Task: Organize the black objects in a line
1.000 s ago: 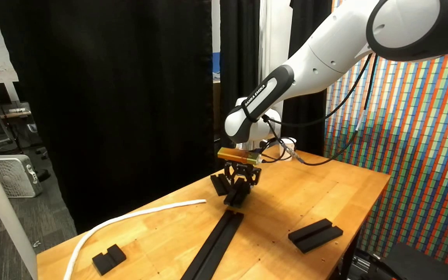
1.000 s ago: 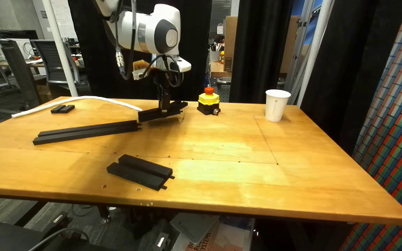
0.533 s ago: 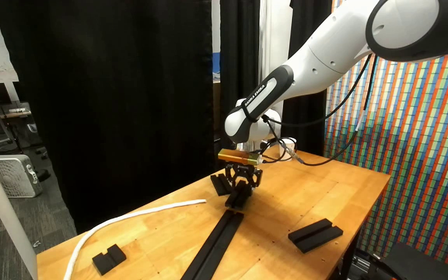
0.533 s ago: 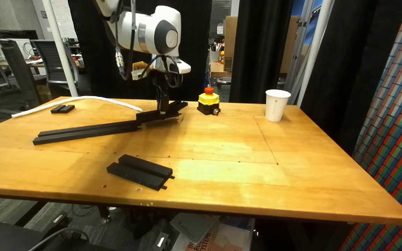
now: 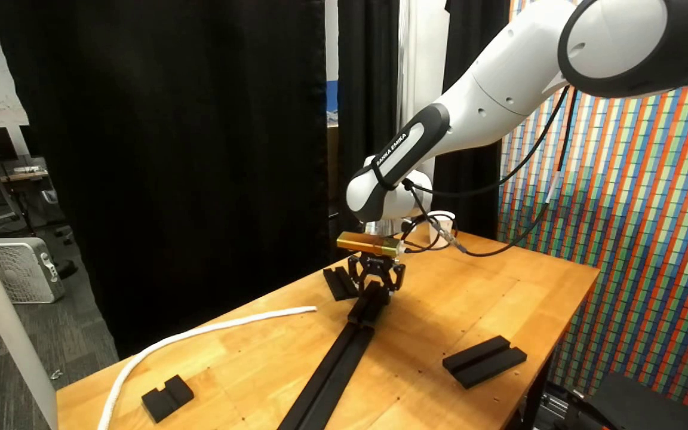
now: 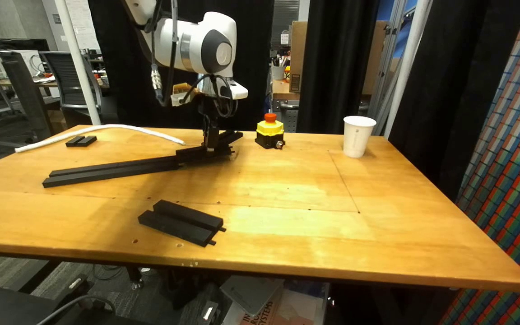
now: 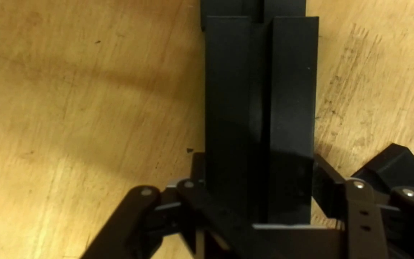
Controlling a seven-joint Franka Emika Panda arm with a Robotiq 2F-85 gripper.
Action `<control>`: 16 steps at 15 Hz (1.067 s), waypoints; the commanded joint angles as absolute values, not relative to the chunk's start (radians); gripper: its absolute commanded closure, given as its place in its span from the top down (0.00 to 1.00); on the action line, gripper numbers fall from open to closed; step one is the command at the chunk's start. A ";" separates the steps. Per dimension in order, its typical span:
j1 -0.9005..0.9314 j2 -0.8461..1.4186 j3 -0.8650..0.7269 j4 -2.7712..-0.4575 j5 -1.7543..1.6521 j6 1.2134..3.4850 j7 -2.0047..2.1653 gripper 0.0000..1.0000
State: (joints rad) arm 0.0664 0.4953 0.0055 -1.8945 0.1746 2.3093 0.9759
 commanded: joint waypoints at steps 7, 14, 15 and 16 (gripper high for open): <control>0.063 0.516 -0.008 -1.866 0.210 2.295 0.948 0.45; 0.063 0.544 0.006 -1.852 0.251 2.316 0.928 0.45; 0.063 0.548 0.007 -1.850 0.257 2.318 0.925 0.45; 0.064 0.551 0.007 -1.846 0.261 2.320 0.923 0.45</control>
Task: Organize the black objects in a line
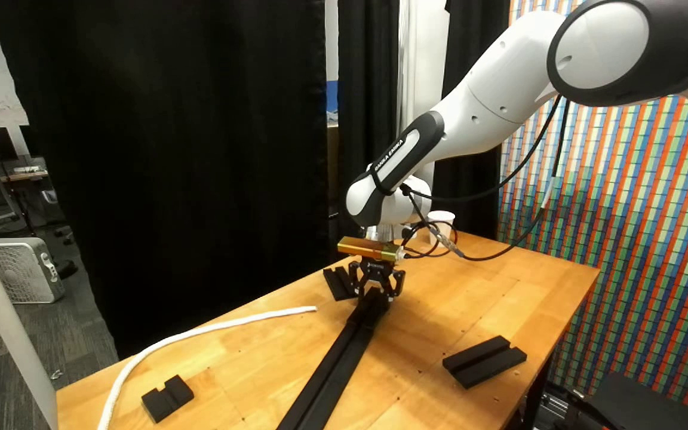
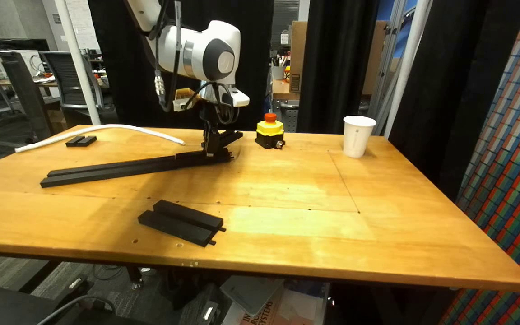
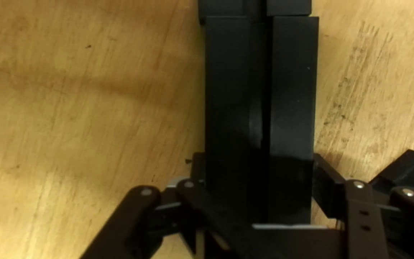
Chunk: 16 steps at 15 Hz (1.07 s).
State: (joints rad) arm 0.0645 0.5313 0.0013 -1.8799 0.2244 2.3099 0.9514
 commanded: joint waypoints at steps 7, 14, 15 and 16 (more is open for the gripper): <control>0.059 0.552 0.017 -1.857 0.293 2.330 0.880 0.45; 0.055 0.542 0.019 -1.874 0.314 2.343 0.780 0.45; 0.055 0.542 0.018 -1.873 0.315 2.341 0.772 0.45; 0.055 0.542 0.018 -1.875 0.318 2.342 0.763 0.45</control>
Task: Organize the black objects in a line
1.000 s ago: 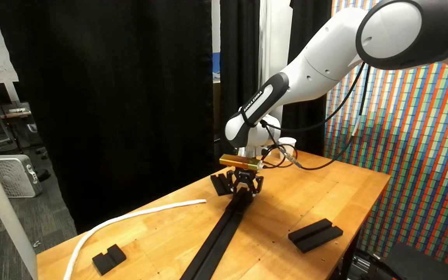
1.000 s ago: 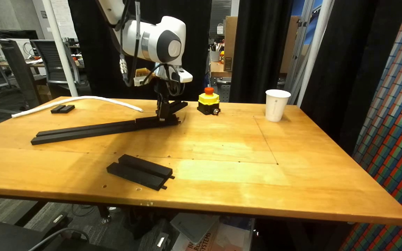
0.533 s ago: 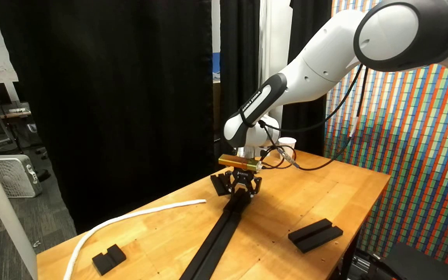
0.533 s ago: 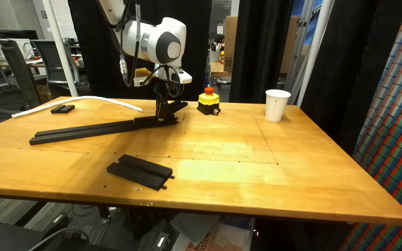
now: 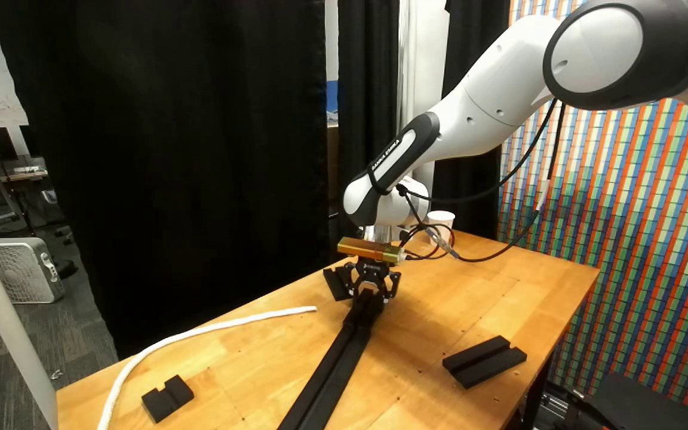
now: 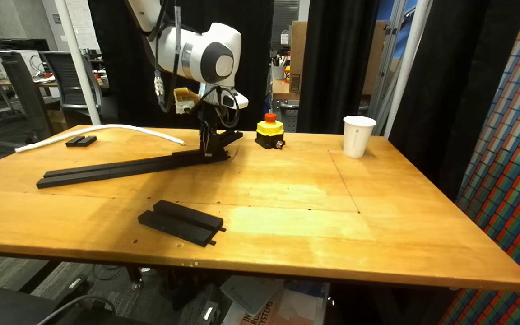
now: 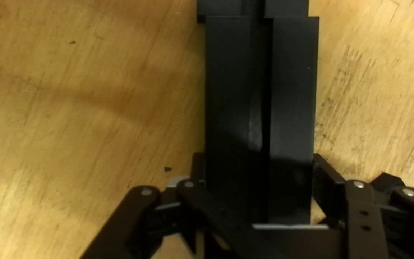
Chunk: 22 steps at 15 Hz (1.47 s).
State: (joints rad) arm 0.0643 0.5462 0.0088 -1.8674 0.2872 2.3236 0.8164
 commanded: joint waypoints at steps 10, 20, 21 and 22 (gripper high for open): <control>0.062 0.529 0.008 -1.890 0.331 2.333 0.774 0.45; 0.058 0.516 0.011 -1.913 0.353 2.327 0.780 0.45; 0.057 0.513 0.011 -1.917 0.358 2.329 0.780 0.45; 0.057 0.510 0.012 -1.922 0.363 2.331 0.780 0.45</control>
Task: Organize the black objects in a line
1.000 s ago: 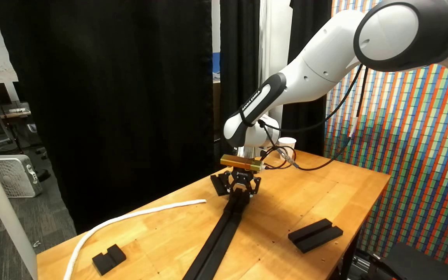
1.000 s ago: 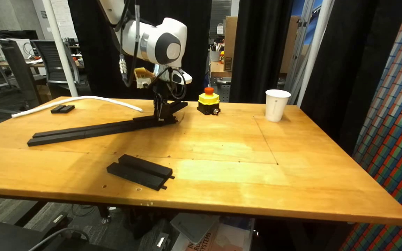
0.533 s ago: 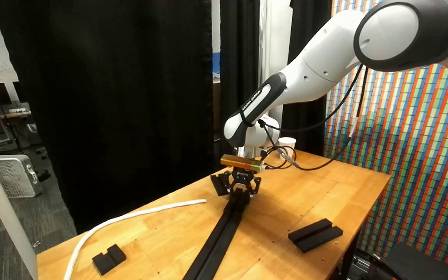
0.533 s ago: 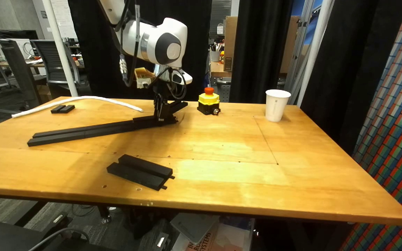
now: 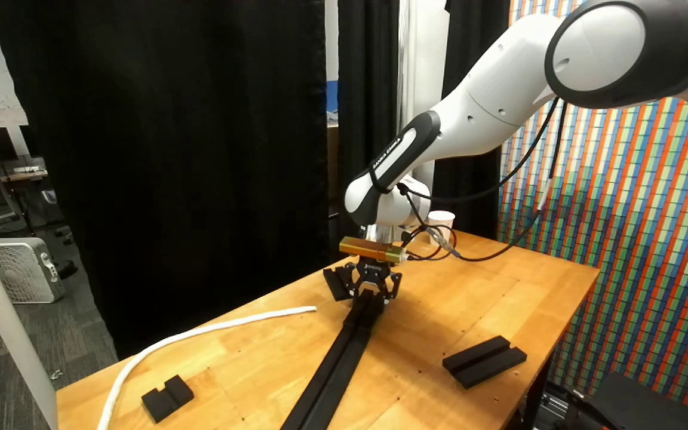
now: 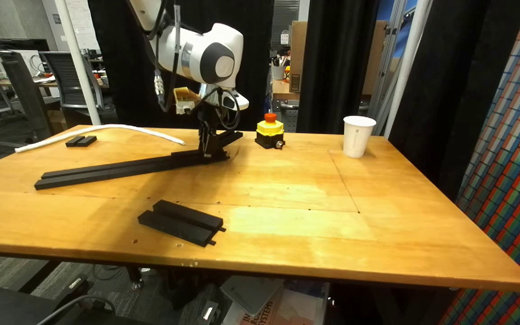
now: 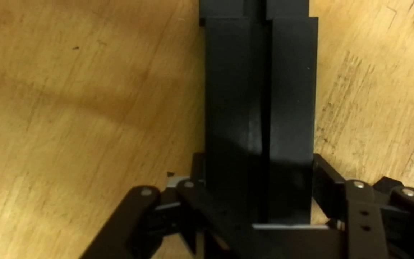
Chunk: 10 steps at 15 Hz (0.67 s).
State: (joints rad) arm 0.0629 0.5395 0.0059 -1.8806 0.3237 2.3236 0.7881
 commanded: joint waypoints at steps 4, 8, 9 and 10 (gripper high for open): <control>0.057 0.505 0.011 -1.933 0.374 2.328 0.780 0.45; 0.061 0.507 0.005 -1.929 0.362 2.314 0.786 0.45; 0.062 0.510 0.003 -1.926 0.359 2.307 0.789 0.45; 0.063 0.511 0.003 -1.925 0.358 2.304 0.790 0.45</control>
